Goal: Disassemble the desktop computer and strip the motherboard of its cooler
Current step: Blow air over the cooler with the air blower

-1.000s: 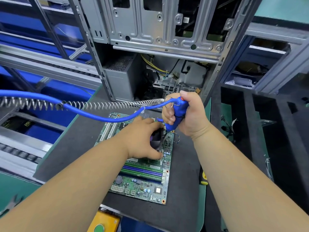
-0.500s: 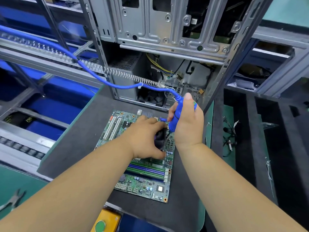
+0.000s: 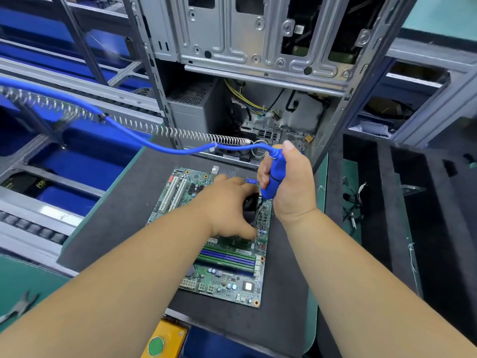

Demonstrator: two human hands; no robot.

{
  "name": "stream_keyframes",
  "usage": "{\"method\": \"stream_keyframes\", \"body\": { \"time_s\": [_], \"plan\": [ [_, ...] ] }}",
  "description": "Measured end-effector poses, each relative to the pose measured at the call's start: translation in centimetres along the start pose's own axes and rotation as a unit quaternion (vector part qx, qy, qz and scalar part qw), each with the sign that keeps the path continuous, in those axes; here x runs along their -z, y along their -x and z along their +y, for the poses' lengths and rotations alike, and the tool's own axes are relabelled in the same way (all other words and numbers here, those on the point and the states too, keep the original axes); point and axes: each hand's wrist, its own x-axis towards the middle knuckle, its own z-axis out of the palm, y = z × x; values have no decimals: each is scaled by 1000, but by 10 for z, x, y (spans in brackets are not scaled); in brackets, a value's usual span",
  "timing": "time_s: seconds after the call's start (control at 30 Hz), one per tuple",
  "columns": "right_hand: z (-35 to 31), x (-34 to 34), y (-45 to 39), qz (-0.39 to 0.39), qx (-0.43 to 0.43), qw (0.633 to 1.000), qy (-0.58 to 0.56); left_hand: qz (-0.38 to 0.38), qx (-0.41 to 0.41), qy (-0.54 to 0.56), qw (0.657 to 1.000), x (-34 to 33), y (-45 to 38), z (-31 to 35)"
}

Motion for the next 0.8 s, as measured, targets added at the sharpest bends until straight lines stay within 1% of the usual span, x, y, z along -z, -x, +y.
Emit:
{"method": "stream_keyframes", "body": {
  "time_s": [0.13, 0.27, 0.43, 0.53, 0.7, 0.8],
  "plan": [
    [0, 1, -1, 5, -3, 1000, -28, 19, -10, -2, 1000, -3, 4, -3],
    [2, 0, 0, 1, 3, 1000, -29, 40, -20, 0, 999, -7, 6, -6],
    [3, 1, -2, 5, -4, 999, -32, 7, -1, 6, 1000, -1, 0, -3],
    [1, 1, -3, -4, 12, 1000, -21, -4, 1, 2, 1000, 1, -2, -1],
    [-1, 4, -3, 4, 25, 998, -57, -1, -5, -12, 1000, 0, 0, -1],
    [-1, 4, -2, 0, 24, 999, -47, 4, -8, -12, 1000, -1, 1, -2]
  ]
}}
